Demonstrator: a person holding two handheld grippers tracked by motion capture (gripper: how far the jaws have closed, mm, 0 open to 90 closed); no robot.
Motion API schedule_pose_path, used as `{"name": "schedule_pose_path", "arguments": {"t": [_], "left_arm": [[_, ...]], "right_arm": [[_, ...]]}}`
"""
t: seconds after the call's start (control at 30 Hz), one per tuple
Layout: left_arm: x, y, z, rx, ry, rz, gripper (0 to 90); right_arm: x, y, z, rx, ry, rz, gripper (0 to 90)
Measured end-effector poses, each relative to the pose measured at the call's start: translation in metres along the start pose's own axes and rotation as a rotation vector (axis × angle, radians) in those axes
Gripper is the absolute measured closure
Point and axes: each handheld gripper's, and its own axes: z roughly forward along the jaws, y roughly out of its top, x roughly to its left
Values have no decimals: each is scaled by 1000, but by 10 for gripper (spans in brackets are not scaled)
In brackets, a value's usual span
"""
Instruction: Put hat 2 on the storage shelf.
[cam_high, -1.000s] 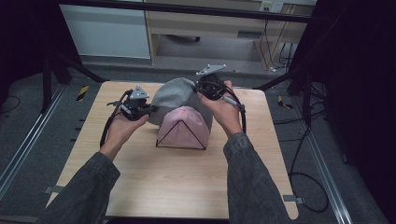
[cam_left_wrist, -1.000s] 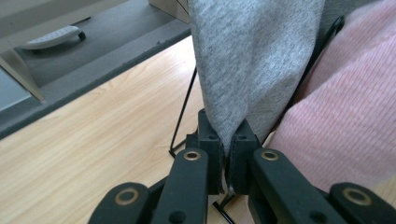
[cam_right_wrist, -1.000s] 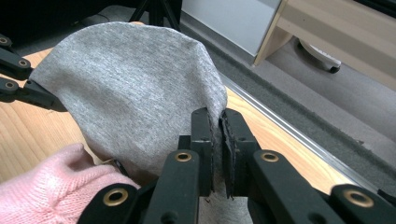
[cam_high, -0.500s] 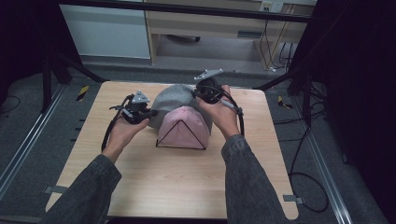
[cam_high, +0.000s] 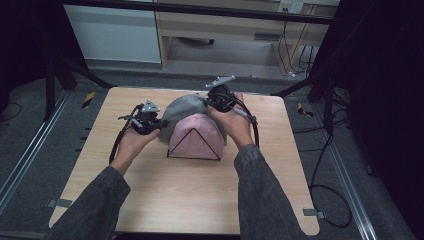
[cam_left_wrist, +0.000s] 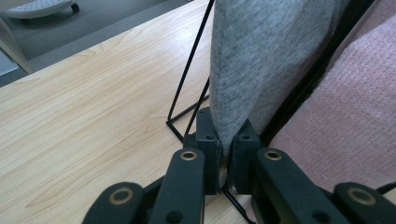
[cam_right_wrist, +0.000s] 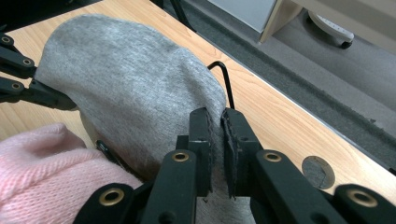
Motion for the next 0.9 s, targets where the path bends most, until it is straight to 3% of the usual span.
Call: {"name": "schedule_pose_path", "arguments": {"t": [0.2,0.4,0.63,0.9], "left_arm": [[0,-1,5,7,6,-9,763],[-1,-2,3,1,29,-24,619],[-2,-4,-4,-13,43,-41,513],[-5,-4,-15,-31,47,-47,404]], "right_arm": [[-1,-2,4,10,0,16,768],[-1,-5,1,11,-20,52,554],[-2,-9,-10,-6,-51,77,386],[-3,-13,-24,-49,-64,108,313]]}}
